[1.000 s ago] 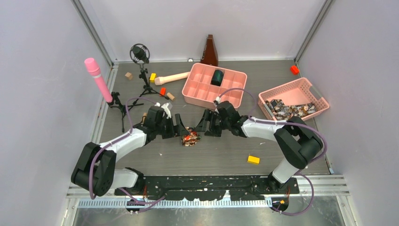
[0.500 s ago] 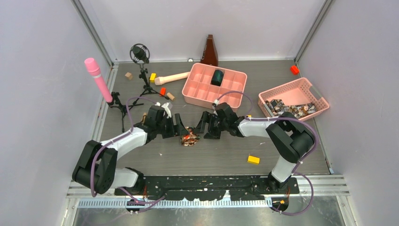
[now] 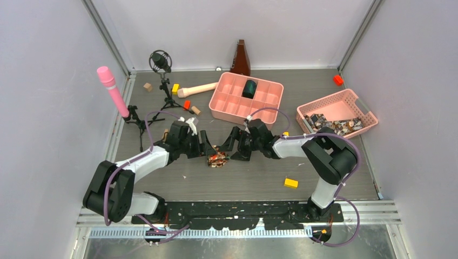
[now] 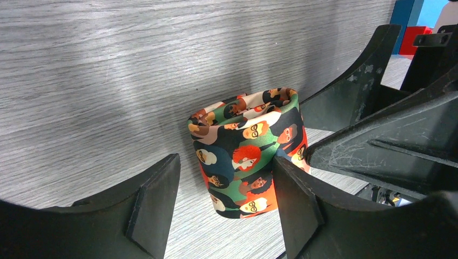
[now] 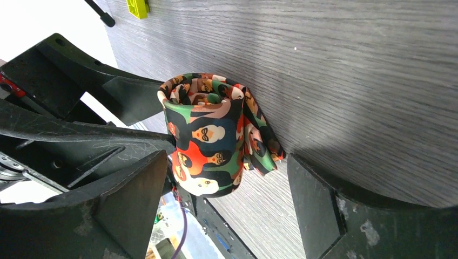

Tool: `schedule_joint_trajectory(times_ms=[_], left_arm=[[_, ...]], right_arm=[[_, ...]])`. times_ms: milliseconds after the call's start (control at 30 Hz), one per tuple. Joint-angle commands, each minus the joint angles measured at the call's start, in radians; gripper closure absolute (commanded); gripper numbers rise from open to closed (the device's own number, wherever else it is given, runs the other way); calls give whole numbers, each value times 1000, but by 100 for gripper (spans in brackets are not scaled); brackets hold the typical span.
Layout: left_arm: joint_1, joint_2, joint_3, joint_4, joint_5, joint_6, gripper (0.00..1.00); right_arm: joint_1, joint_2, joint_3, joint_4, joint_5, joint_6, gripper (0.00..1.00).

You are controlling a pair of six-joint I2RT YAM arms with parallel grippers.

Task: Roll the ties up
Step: Pick up the tie at the center of the board.

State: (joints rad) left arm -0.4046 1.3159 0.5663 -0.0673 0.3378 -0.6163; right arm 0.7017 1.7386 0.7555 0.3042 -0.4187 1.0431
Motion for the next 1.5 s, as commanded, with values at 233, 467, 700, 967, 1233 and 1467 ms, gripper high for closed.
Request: schedule_joint_trajectory(times_ms=[233,467,700,967,1233,1467], left_arm=[[1,0,4,-15,-4,38,36],[1,1,2,-17,0,41,36],[1,-1,1,-23,3,49,36],[1,9,3,-18,7,50,37],[1,21,5,-12,17,53,37],[1,23,-1,-9,15,54,38]], right_arm=[[16,40,4,-25,16,69,12],[21,66,-36,79,27,127,21],[21,112,-71,229,7,195,31],[22,85,-76,250,10,183,34],[34,90,-82,287,2,188,26],[42,115,-77,303,-7,194,30]])
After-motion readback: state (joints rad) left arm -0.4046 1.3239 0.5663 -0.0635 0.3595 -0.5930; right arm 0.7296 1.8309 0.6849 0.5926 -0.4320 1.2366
